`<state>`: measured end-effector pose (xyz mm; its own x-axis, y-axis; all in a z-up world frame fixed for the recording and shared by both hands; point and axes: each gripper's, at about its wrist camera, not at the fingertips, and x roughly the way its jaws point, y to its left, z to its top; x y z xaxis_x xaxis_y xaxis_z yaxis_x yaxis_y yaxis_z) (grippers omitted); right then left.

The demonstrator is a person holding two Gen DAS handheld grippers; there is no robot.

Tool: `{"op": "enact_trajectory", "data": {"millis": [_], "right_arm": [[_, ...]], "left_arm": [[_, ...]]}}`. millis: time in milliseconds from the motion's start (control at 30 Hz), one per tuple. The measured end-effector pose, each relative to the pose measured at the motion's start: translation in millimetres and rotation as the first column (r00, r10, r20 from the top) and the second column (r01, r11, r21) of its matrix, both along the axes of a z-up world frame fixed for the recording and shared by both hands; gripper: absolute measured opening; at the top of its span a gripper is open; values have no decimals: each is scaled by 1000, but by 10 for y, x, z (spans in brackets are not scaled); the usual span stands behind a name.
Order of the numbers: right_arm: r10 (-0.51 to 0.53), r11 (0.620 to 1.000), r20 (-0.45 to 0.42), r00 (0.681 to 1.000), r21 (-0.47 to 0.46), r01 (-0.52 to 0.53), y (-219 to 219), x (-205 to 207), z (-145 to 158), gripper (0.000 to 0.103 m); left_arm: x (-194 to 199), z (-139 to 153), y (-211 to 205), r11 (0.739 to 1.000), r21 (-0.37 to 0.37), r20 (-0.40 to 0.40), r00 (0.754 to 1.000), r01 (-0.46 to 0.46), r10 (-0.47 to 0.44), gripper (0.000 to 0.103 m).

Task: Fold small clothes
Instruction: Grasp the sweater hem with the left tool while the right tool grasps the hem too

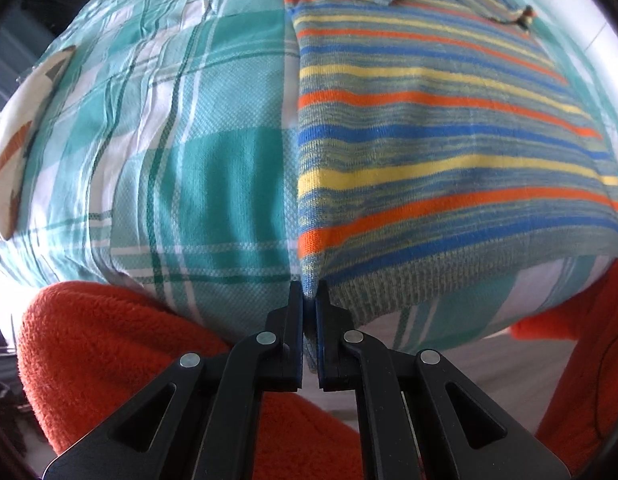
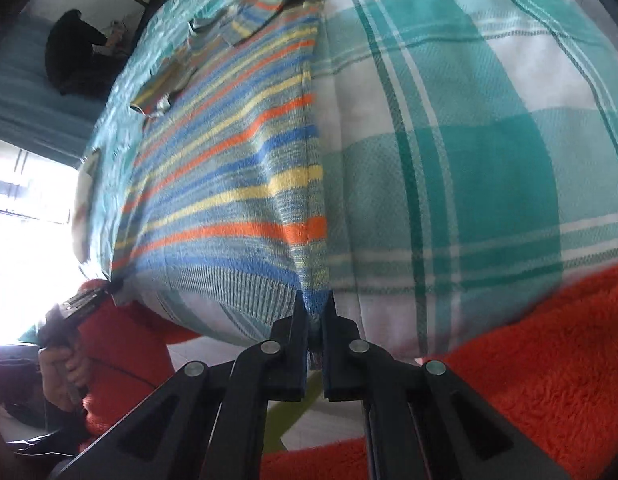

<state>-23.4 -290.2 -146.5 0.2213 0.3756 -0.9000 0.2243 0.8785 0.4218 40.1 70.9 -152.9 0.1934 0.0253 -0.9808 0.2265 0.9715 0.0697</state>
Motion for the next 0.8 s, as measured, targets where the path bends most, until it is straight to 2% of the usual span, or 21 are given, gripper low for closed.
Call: {"op": "enact_trajectory", "data": {"millis": [100,233,333,400,567,700,733,800], "right_arm": [[-30,1000,-56,998,-12,29,-5,40,-218,5],[-35,999,-59,998,-41,33,35,44,-241,5],[-36,995,-82,996,-94,28,21,77,-379,4],[-51,995,-102,993,-93,41,5,107,-506,4],[-49,993,-93,994,-111,39,59,141,-511,4],[-71,992,-91,993,-113,61,52,132,-522,3],[-78,991,-89,993,-111,68,50,111,-512,3],[-79,993,-86,993,-100,70,47,79,-492,7]], "left_arm": [[48,-88,15,1000,0,-25,999,-25,25,3],[93,-145,59,999,3,-36,998,-44,44,3],[253,-459,75,998,41,-64,996,-54,57,3],[279,-513,-11,996,81,-51,997,-46,50,3],[222,-547,-96,989,144,-3,1000,-13,14,3],[245,-579,-126,988,149,-5,1000,-25,26,5],[249,-589,-130,988,149,-3,1000,-30,31,9],[244,-528,-84,987,155,-15,999,-44,47,27]]}}
